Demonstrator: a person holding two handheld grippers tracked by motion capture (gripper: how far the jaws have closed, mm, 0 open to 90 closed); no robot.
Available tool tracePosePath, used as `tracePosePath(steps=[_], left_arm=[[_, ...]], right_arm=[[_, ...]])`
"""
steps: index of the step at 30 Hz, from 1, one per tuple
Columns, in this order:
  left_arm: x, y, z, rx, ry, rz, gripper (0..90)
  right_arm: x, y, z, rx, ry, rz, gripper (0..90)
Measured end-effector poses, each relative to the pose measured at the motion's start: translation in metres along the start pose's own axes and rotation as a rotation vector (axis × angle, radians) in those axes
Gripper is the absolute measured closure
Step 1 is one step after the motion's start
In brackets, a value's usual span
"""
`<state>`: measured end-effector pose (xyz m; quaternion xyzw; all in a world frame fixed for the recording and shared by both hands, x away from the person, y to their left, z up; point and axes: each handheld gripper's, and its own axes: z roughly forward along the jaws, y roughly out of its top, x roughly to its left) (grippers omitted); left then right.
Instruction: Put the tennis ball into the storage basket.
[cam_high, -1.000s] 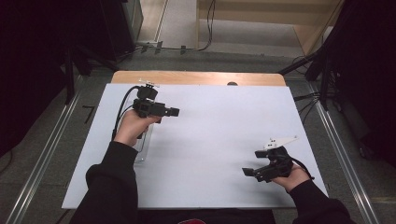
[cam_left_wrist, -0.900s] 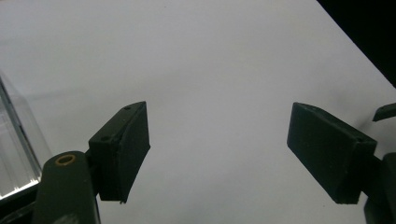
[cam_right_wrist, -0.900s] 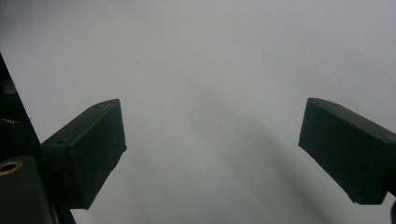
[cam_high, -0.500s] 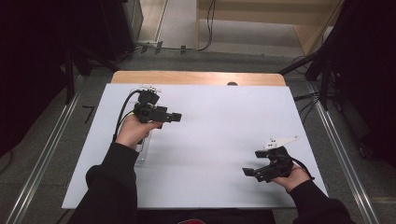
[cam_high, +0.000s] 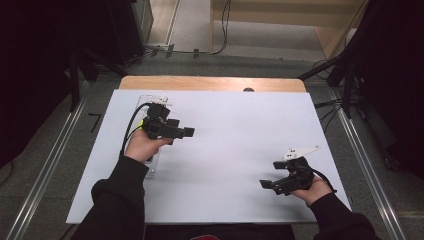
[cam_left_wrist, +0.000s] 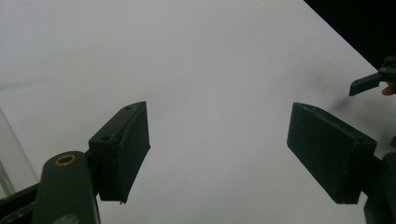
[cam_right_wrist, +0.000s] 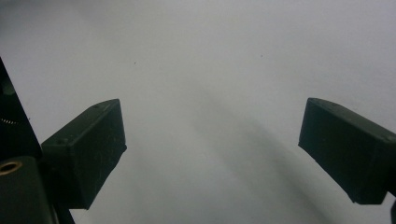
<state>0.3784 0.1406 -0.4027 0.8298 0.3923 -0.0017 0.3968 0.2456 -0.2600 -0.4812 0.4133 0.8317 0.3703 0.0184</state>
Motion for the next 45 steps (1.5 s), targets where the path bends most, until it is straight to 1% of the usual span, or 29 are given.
tracePosePath(steps=[1, 4, 11, 14, 18, 21, 27, 30, 33, 35, 37, 39, 41, 44, 45], left_arm=[[0.0, -0.001, 0.0, 0.001, 0.002, 0.002, 21.9], [-0.002, -0.007, -0.001, -0.004, -0.012, 0.015, 21.9], [-0.002, -0.017, -0.002, 0.012, -0.016, 0.015, 21.8], [-0.002, -0.02, -0.002, 0.009, -0.021, 0.022, 21.8], [-0.001, -0.025, -0.002, 0.005, -0.037, 0.006, 21.8], [-0.001, -0.029, -0.002, 0.01, -0.04, 0.012, 21.8], [-0.003, -0.035, -0.004, 0.008, -0.055, 0.004, 21.8], [-0.005, -0.039, -0.004, 0.01, -0.062, 0.009, 21.8], [-0.008, -0.043, -0.004, 0.014, -0.058, 0.01, 21.8], [-0.009, -0.045, -0.005, 0.015, -0.063, 0.008, 21.8], [-0.011, -0.048, -0.006, 0.018, -0.056, 0.021, 21.7], [-0.013, -0.05, -0.006, 0.017, -0.052, 0.026, 21.7], [-0.014, -0.053, -0.006, 0.011, -0.055, 0.034, 21.7], [-0.016, -0.058, -0.005, 0.007, -0.055, 0.033, 21.7], [-0.016, -0.06, -0.005, 0.012, -0.054, 0.038, 21.7]], right_arm=[[0.0, 0.0, 0.0, 0.0, 0.0, 0.0, 5.5], [0.0, 0.0, 0.0, 0.003, -0.005, 0.0, 5.5], [-0.001, 0.0, 0.0, 0.004, -0.005, -0.003, 5.5], [0.0, 0.0, 0.001, 0.005, -0.005, -0.003, 5.5], [-0.001, 0.0, 0.0, 0.004, -0.004, -0.001, 5.5], [-0.001, 0.0, 0.0, 0.005, -0.004, 0.002, 5.5], [-0.001, 0.0, 0.0, 0.003, -0.004, 0.004, 5.5], [-0.001, 0.0, 0.0, 0.005, -0.005, 0.004, 5.5], [-0.001, 0.0, 0.0, 0.004, -0.001, 0.008, 5.5], [-0.002, 0.0, 0.0, 0.002, 0.005, 0.016, 5.5], [-0.002, 0.0, 0.0, -0.004, 0.012, 0.023, 5.5], [-0.003, 0.0, 0.0, -0.003, 0.011, 0.026, 5.5], [-0.003, -0.001, -0.001, -0.006, 0.012, 0.029, 5.5], [-0.004, -0.001, -0.001, -0.008, 0.011, 0.038, 5.5], [-0.004, -0.001, 0.0, -0.006, 0.007, 0.041, 5.5]])
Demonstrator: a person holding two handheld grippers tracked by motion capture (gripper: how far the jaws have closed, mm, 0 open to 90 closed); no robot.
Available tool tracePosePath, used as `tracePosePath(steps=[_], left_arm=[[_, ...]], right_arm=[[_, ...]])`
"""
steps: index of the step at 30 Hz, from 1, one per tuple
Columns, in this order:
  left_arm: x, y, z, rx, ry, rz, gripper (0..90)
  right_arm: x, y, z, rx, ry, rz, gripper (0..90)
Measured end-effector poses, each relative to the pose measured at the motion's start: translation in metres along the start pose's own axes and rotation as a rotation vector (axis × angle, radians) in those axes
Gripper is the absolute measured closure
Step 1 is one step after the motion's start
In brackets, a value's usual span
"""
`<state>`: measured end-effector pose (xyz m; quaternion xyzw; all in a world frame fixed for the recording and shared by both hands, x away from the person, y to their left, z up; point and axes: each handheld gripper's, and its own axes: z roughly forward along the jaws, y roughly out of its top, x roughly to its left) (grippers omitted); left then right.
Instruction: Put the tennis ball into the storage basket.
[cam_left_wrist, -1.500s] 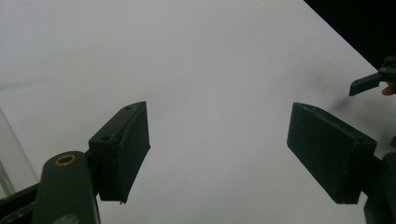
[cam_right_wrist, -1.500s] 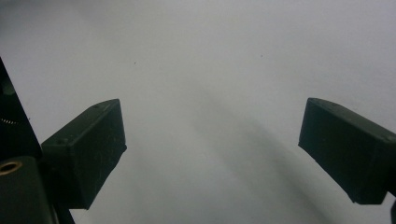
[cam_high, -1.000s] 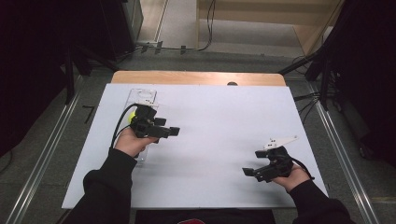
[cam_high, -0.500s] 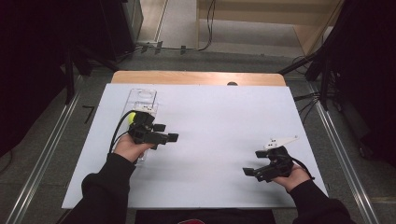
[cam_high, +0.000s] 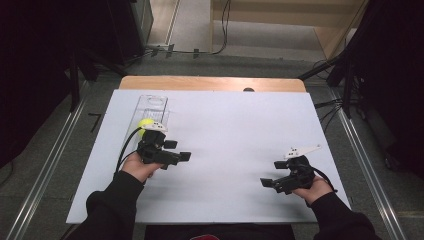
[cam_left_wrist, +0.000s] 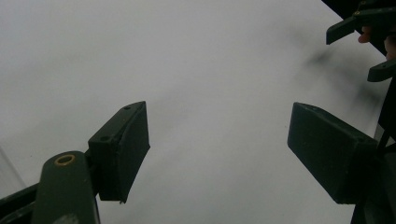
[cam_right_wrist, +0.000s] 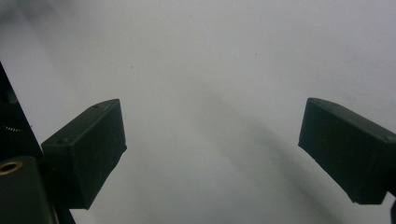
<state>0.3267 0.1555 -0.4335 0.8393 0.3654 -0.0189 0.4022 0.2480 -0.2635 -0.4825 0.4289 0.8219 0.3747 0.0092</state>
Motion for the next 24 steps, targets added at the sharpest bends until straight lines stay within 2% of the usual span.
tracePosePath(steps=[5, 24], left_arm=[[-0.004, -0.006, 0.002, 0.011, 0.012, 0.027, 21.7], [-0.007, -0.026, 0.001, 0.026, -0.007, 0.048, 21.7]], right_arm=[[0.0, 0.0, 0.0, 0.004, -0.005, 0.003, 5.7], [0.0, -0.001, 0.001, 0.011, -0.01, 0.011, 5.7]])
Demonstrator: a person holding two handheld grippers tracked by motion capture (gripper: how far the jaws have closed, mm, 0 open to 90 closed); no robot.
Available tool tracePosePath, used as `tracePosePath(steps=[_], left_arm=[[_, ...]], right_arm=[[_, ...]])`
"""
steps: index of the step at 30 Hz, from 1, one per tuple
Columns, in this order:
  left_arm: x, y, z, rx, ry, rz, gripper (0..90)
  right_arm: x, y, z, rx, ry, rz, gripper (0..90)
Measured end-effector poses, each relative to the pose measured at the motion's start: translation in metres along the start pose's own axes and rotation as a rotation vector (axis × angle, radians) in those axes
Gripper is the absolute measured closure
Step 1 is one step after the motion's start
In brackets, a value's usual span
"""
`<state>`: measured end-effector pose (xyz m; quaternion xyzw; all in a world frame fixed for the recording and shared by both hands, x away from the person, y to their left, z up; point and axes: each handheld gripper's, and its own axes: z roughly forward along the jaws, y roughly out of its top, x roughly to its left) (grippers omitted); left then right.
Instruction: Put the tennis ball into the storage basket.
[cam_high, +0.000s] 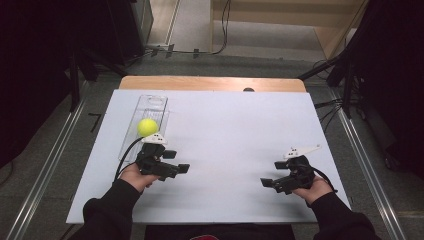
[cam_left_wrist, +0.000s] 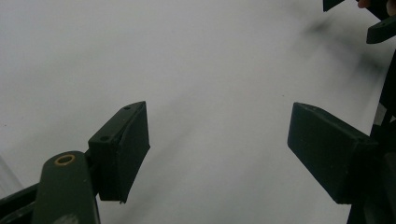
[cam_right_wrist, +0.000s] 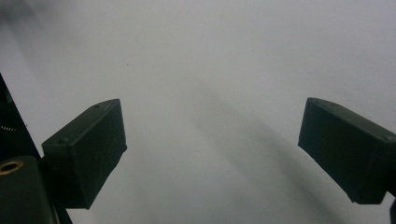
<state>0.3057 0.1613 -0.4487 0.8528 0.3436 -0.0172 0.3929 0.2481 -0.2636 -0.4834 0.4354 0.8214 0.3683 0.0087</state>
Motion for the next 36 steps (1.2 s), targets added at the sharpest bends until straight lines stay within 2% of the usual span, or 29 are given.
tracePosePath(steps=[11, 31, 36], left_arm=[[-0.003, -0.011, -0.001, -0.013, 0.004, 0.047, 21.8], [-0.002, -0.03, -0.011, -0.015, -0.025, 0.063, 21.7], [-0.003, -0.034, -0.015, -0.014, -0.019, 0.083, 21.7]], right_arm=[[0.0, 0.0, 0.0, 0.005, 0.0, -0.006, 5.7], [0.0, 0.0, 0.0, 0.006, -0.002, -0.003, 5.7], [0.0, 0.0, 0.0, 0.007, -0.006, -0.003, 5.7]])
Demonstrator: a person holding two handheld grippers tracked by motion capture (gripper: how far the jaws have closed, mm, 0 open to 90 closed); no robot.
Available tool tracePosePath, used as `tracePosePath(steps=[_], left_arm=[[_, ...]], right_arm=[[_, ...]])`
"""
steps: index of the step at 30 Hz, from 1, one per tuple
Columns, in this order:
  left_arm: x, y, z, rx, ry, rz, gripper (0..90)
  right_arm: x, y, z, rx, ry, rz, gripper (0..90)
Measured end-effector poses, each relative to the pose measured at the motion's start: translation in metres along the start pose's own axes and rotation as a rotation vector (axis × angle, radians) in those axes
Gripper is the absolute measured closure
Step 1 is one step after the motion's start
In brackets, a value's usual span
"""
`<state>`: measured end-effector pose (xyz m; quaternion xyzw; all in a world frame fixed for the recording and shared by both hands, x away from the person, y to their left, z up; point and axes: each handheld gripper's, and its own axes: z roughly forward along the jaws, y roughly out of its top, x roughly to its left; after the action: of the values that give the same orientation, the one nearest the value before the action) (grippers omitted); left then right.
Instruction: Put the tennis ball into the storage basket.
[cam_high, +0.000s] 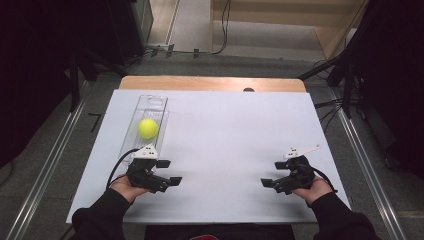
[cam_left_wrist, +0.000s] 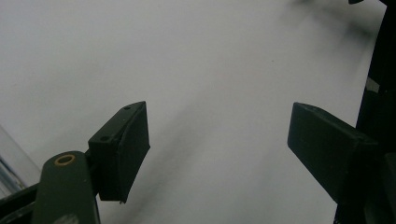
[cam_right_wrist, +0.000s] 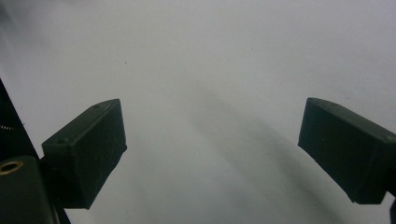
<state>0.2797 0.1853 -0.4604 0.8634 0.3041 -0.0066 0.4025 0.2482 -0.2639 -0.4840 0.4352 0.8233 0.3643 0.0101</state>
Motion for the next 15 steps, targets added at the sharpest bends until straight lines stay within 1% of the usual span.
tracePosePath(steps=[1, 6, 9, 15], left_arm=[[0.0, -0.001, -0.0006, -0.008, 0.002, 0.002, 21.7], [-0.0005, -0.0045, -0.0039, -0.007, 0.002, 0.003, 21.7], [-0.0002, -0.0066, -0.0053, 0.006, 0.009, 0.004, 21.7], [0.0012, -0.0101, -0.0075, 0.013, 0.021, -0.001, 21.7]], right_arm=[[0.0001, 0.0, 0.0, 0.0, 0.0, 0.0, 5.7], [0.0, -0.0001, 0.0, 0.0, -0.002, 0.003, 5.7], [-0.0001, -0.0001, -0.0001, 0.0, -0.001, 0.002, 5.7], [-0.0002, -0.0002, -0.0001, 0.001, -0.001, 0.003, 5.7]])
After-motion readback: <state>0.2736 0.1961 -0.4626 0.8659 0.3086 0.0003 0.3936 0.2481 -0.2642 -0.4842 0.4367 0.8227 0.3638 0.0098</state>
